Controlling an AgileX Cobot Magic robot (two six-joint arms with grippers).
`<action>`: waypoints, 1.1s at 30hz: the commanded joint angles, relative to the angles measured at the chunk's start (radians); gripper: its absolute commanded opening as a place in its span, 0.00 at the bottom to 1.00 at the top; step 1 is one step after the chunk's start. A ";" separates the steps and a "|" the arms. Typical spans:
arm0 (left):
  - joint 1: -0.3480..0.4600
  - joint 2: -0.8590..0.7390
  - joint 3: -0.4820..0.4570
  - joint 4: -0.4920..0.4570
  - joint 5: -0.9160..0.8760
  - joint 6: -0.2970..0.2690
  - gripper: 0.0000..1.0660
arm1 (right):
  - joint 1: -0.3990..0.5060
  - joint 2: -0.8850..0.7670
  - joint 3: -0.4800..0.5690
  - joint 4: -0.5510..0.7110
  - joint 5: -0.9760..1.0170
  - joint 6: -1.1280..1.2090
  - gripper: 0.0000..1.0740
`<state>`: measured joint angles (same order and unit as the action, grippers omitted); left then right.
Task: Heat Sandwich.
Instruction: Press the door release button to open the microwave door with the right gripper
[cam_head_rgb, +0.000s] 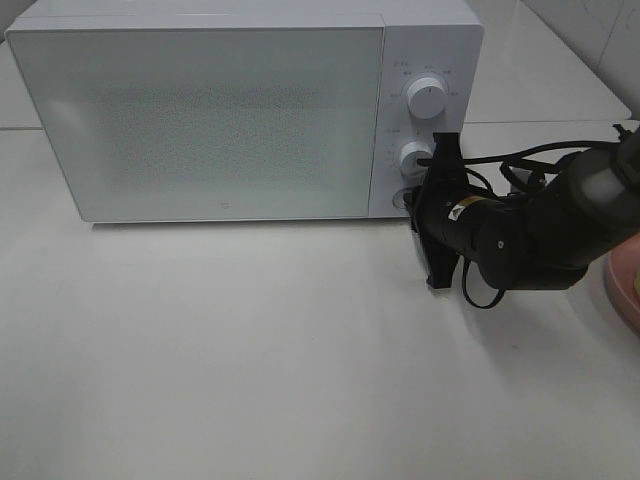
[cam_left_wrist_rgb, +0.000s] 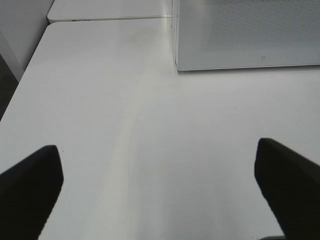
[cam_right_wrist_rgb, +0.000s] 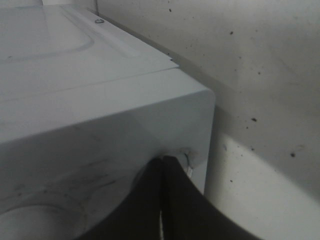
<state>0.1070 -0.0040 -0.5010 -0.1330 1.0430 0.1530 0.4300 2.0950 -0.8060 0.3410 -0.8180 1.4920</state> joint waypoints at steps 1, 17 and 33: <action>-0.006 -0.027 0.002 -0.006 -0.010 -0.007 0.95 | -0.010 0.007 -0.050 0.018 -0.104 -0.025 0.00; -0.006 -0.027 0.002 -0.006 -0.010 -0.007 0.95 | -0.008 0.061 -0.173 0.085 -0.346 -0.125 0.00; -0.006 -0.027 0.002 -0.006 -0.010 -0.007 0.95 | -0.008 0.061 -0.173 0.079 -0.275 -0.111 0.01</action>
<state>0.1070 -0.0040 -0.5010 -0.1330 1.0430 0.1530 0.4610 2.1670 -0.8770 0.4170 -0.8640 1.3910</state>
